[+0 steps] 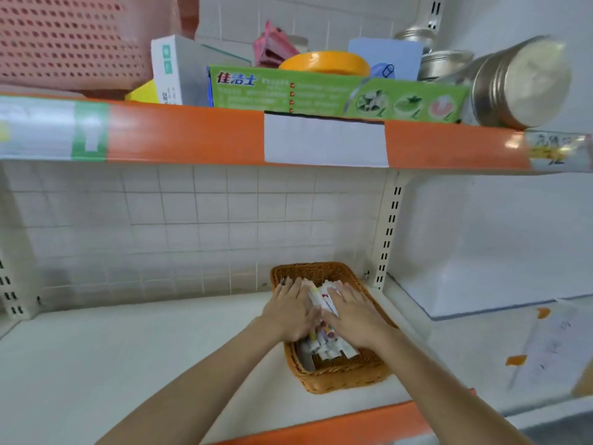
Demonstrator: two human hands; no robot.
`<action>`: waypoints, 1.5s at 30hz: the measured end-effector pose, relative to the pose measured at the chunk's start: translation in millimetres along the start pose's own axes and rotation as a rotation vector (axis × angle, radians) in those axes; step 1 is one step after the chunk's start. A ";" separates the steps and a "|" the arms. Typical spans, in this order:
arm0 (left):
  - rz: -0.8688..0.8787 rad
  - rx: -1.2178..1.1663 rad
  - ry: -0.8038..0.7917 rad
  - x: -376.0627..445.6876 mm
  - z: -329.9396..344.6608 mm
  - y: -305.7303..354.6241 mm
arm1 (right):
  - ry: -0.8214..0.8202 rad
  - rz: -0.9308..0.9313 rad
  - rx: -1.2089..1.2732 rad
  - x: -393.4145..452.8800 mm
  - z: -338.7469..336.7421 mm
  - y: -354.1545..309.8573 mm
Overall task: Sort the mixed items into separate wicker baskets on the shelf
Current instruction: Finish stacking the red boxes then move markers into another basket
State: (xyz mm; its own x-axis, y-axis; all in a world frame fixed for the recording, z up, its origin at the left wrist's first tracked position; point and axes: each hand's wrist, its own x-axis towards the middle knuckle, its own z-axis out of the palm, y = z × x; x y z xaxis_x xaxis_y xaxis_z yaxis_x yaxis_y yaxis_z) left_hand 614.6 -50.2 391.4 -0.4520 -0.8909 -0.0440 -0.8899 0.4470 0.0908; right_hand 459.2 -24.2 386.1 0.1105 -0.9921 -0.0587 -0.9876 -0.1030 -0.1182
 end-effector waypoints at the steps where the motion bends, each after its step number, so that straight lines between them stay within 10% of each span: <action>1: -0.018 0.028 0.010 0.6 -1.5 2.5 | -0.002 -0.024 -0.004 5.0 -1.2 1.7; 23: -0.344 0.383 -0.018 12.5 0.0 42.8 | -0.009 -0.046 0.202 44.8 5.3 -1.3; 45: -0.619 -0.174 0.278 -110.0 -6.9 -35.6 | 0.029 -0.318 0.393 -10.8 -9.7 -100.6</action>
State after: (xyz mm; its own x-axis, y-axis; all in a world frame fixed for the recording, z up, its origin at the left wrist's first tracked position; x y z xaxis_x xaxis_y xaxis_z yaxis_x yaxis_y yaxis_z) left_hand 696.4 31.4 399.8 0.1883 -0.9754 0.1149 -0.9453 -0.1482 0.2907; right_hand 556.3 -3.8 408.3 0.3906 -0.9181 0.0673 -0.7886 -0.3715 -0.4900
